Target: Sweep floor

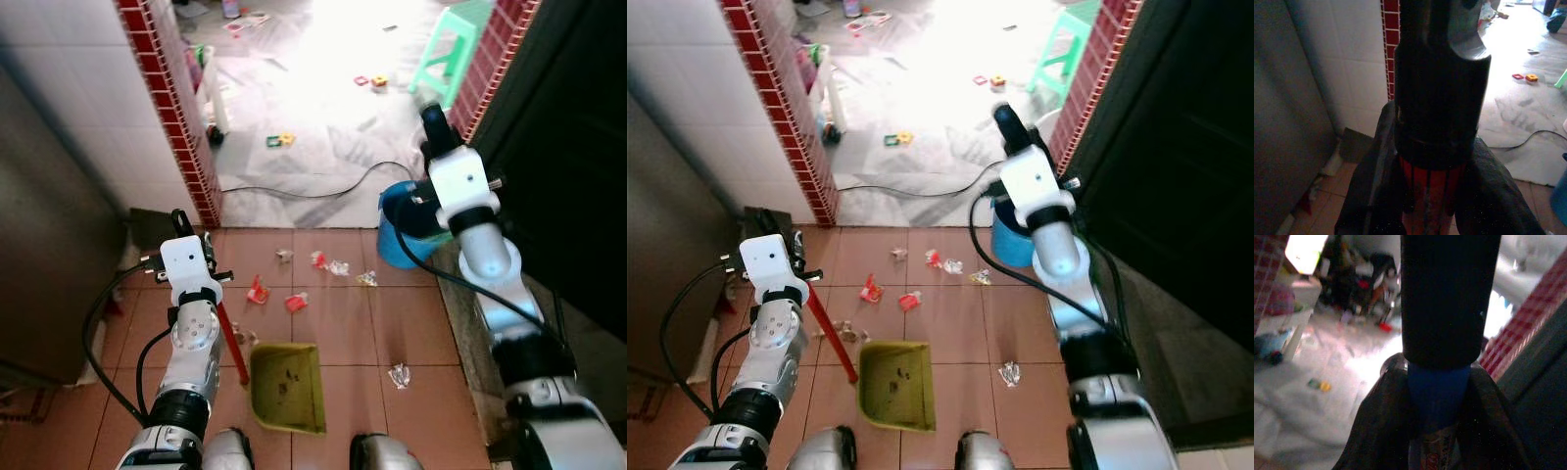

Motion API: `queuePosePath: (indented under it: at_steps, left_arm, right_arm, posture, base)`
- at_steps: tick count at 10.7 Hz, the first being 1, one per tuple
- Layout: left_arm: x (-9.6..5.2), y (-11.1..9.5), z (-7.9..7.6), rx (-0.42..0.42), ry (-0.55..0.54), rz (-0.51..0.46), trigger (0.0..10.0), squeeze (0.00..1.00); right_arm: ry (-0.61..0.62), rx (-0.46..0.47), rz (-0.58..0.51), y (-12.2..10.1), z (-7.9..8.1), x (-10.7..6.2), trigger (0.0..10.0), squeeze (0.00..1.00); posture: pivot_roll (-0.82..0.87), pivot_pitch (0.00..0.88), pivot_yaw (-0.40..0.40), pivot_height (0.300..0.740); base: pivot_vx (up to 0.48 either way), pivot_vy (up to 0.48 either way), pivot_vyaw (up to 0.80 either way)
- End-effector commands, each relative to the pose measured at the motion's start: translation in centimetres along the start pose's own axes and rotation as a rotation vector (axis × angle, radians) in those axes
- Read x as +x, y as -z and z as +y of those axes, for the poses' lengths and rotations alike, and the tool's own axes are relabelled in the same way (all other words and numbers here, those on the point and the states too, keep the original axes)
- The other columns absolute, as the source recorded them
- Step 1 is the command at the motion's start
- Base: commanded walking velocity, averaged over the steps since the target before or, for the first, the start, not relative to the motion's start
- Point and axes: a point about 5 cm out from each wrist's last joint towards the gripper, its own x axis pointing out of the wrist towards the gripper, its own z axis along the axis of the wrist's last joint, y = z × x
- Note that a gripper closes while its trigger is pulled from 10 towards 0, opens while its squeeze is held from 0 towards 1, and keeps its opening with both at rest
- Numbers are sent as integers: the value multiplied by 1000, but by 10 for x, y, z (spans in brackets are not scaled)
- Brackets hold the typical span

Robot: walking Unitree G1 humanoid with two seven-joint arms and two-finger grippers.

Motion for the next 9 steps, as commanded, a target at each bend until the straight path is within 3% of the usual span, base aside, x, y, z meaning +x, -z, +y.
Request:
queuePosePath:
  at_steps: [1, 3, 6, 8, 9]
  left_arm:
    - [2, -3, 0, 27, 2, -17, 10000, 0]
    - [2, -4, -2, 32, 2, -21, 10000, 0]
    - [3, -5, -3, 30, 0, -25, 10000, 0]
    - [3, -4, -3, 30, 8, -18, 10000, 0]
    - [3, -4, -4, 28, 11, -16, 10000, 0]
  right_arm:
    - [38, 61, 62, 7, 2, -1, 10000, 0]
    - [23, 317, 195, 24, 22, -6, 10000, 0]
    - [-17, 656, 204, 5, 37, 7, 10000, 0]
    - [-87, 780, 86, -23, 37, 15, 10000, 0]
    - [-114, 776, 55, -31, 36, 17, 10000, 0]
  posture:
    - [-100, 114, 32, 740]
    - [-97, 115, 33, 740]
    - [-93, 116, 35, 740]
    - [-97, 116, 37, 740]
    - [-97, 116, 37, 740]
  base:
    - [0, 0, 0]
    - [0, 0, 0]
    - [0, 0, 0]
    - [0, 0, 0]
    - [0, 0, 0]
